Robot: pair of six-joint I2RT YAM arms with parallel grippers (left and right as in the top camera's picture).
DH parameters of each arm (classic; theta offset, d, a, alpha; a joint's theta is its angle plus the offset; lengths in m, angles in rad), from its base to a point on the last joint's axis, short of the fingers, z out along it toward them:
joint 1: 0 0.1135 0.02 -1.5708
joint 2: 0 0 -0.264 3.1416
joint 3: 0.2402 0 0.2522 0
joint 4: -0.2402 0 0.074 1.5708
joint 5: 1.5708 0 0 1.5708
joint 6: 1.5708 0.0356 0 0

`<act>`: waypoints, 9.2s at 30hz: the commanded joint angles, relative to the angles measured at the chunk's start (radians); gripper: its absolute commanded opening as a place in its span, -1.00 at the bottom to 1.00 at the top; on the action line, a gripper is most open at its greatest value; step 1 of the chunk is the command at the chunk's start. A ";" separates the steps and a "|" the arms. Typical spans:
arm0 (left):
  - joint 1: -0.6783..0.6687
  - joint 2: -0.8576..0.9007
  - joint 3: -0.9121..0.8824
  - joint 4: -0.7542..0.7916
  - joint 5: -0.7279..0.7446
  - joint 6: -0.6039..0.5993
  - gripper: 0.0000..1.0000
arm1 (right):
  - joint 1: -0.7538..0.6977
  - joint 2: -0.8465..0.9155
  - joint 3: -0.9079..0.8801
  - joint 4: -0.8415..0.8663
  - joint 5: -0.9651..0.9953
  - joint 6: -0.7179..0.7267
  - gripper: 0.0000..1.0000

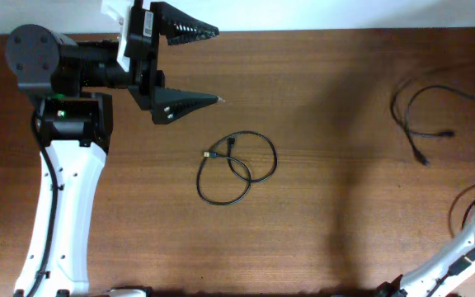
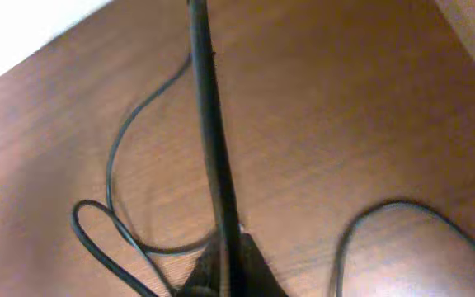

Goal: Untangle cables

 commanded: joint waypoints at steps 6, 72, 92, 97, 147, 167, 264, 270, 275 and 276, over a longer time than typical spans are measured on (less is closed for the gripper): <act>0.003 0.007 -0.002 -0.001 0.009 0.002 0.98 | -0.042 0.027 -0.017 -0.014 -0.026 0.050 0.98; 0.234 0.016 -0.002 -1.244 -1.218 0.864 0.98 | 1.388 -0.315 -1.142 0.492 0.169 0.082 0.99; 0.234 0.016 -0.002 -1.247 -1.218 0.864 0.98 | 1.439 -0.211 -1.226 0.631 0.293 0.083 -0.61; 0.234 0.016 -0.002 -1.247 -1.218 0.864 0.98 | 1.437 -0.193 -1.226 0.629 0.407 0.082 -0.68; 0.234 0.016 -0.002 -1.247 -1.218 0.864 0.98 | 0.358 -0.672 -0.626 -0.070 -0.023 0.169 0.86; 0.234 0.016 -0.002 -1.247 -1.218 0.864 0.98 | 0.358 -0.672 -0.626 -0.084 -0.022 0.168 0.98; 0.058 -1.478 -1.527 -0.551 -1.580 0.357 0.98 | 0.549 -1.487 -1.786 1.088 0.053 0.169 0.98; 0.058 -1.478 -1.527 -0.551 -1.580 0.357 0.99 | 0.549 -1.819 -2.255 1.492 0.053 0.205 0.98; 0.058 -1.478 -1.527 -0.551 -1.580 0.357 0.98 | 0.549 -2.015 -2.526 1.708 0.064 0.306 0.98; 0.058 -1.478 -1.527 -0.551 -1.580 0.357 0.98 | 0.549 -2.042 -2.559 1.727 0.064 0.319 0.98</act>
